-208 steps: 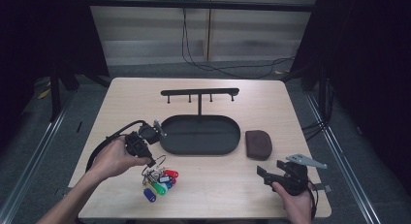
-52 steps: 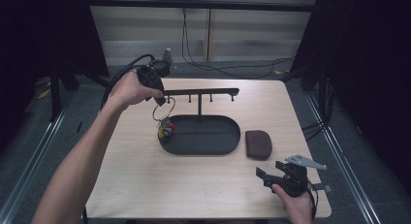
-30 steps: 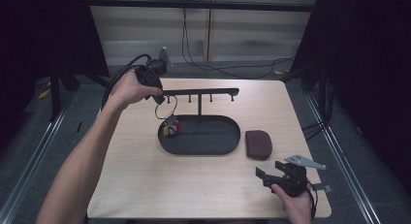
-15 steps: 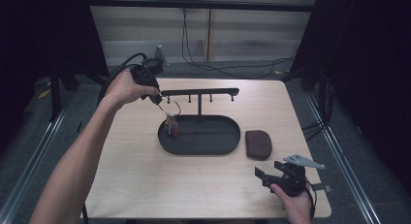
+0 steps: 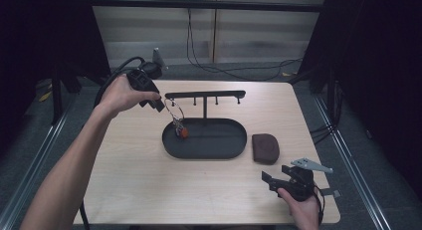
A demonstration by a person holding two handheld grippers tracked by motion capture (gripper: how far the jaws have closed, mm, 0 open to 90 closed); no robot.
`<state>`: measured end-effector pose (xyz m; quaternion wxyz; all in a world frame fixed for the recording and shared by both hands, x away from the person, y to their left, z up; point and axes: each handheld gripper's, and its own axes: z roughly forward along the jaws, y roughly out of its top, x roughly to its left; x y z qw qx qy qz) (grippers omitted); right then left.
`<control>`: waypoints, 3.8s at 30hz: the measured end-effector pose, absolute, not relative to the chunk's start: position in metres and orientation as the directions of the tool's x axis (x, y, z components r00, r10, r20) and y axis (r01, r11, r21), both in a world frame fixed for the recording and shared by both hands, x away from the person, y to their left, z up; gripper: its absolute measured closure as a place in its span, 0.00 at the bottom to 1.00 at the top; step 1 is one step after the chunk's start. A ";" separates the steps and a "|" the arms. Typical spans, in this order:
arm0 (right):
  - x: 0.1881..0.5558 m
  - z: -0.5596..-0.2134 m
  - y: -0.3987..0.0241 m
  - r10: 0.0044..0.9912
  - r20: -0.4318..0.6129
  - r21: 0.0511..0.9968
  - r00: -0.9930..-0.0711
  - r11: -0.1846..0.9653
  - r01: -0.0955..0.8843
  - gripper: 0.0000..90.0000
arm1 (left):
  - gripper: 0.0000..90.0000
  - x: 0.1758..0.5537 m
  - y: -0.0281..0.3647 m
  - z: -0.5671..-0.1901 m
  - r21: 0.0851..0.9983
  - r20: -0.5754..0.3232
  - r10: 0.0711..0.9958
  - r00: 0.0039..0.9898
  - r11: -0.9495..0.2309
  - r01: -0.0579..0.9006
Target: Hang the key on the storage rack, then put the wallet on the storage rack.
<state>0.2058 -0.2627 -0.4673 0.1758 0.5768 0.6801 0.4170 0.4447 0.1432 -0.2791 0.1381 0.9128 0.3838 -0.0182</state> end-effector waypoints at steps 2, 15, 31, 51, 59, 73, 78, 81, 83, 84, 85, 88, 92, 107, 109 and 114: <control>0.206 -0.467 -0.263 0.931 0.242 0.770 -0.273 -0.013 0.638 0.17 | 0.69 0.441 0.146 -0.281 0.253 -0.131 0.698 0.704 -0.663 0.704; 0.207 -0.468 -0.263 0.931 0.247 0.767 -0.268 -0.019 0.641 0.17 | 0.51 0.426 0.166 -0.295 0.306 -0.167 0.704 0.690 -0.628 0.715; 0.207 -0.467 -0.265 0.933 0.248 0.767 -0.260 -0.025 0.641 0.17 | 0.34 0.387 0.184 -0.315 0.452 -0.198 0.678 0.708 -0.578 0.680; 0.206 -0.467 -0.267 0.935 0.250 0.768 -0.252 -0.033 0.640 0.17 | 0.19 0.348 0.220 -0.362 0.581 -0.259 0.671 0.695 -0.467 0.667; 0.206 -0.467 -0.266 0.935 0.251 0.767 -0.251 -0.034 0.641 0.17 | 0.19 0.330 0.234 -0.380 0.643 -0.267 0.676 0.687 -0.406 0.649; 0.206 -0.468 -0.266 0.936 0.252 0.763 -0.247 -0.035 0.646 0.17 | 0.21 0.299 0.248 -0.414 0.701 -0.286 0.671 0.684 -0.340 0.627; 0.207 -0.468 -0.266 0.936 0.250 0.761 -0.247 -0.032 0.647 0.17 | 0.21 0.288 0.251 -0.425 0.698 -0.288 0.675 0.679 -0.338 0.631; 0.207 -0.468 -0.266 0.935 0.256 0.759 -0.245 -0.038 0.650 0.17 | 0.20 0.280 0.256 -0.433 0.697 -0.318 0.658 0.682 -0.325 0.639; 0.207 -0.468 -0.267 0.936 0.256 0.760 -0.244 -0.039 0.649 0.17 | 0.20 0.277 0.259 -0.438 0.685 -0.320 0.659 0.680 -0.335 0.647; 0.208 -0.468 -0.267 0.936 0.256 0.760 -0.242 -0.040 0.649 0.18 | 0.20 0.275 0.261 -0.441 0.677 -0.323 0.657 0.681 -0.343 0.652; 0.209 -0.468 -0.268 0.938 0.252 0.759 -0.238 -0.039 0.650 0.19 | 0.20 0.274 0.263 -0.443 0.669 -0.322 0.663 0.676 -0.346 0.658; 0.213 -0.468 -0.269 0.941 0.251 0.752 -0.227 -0.042 0.658 0.20 | 0.21 0.269 0.271 -0.447 0.674 -0.361 0.660 0.659 -0.305 0.673; 0.216 -0.466 -0.268 0.939 0.253 0.752 -0.234 -0.039 0.658 0.20 | 0.21 0.257 0.271 -0.456 0.677 -0.349 0.666 0.659 -0.307 0.669; 0.228 -0.448 -0.270 0.930 0.267 0.734 -0.254 -0.025 0.679 0.24 | 0.21 0.244 0.264 -0.463 0.704 -0.352 0.636 0.687 -0.304 0.642; 0.232 -0.445 -0.270 0.932 0.259 0.731 -0.252 -0.019 0.683 0.24 | 0.21 0.242 0.263 -0.464 0.698 -0.354 0.632 0.690 -0.312 0.644; 0.242 -0.438 -0.269 0.933 0.256 0.706 -0.252 -0.003 0.709 0.24 | 0.21 0.235 0.262 -0.462 0.714 -0.340 0.628 0.700 -0.312 0.627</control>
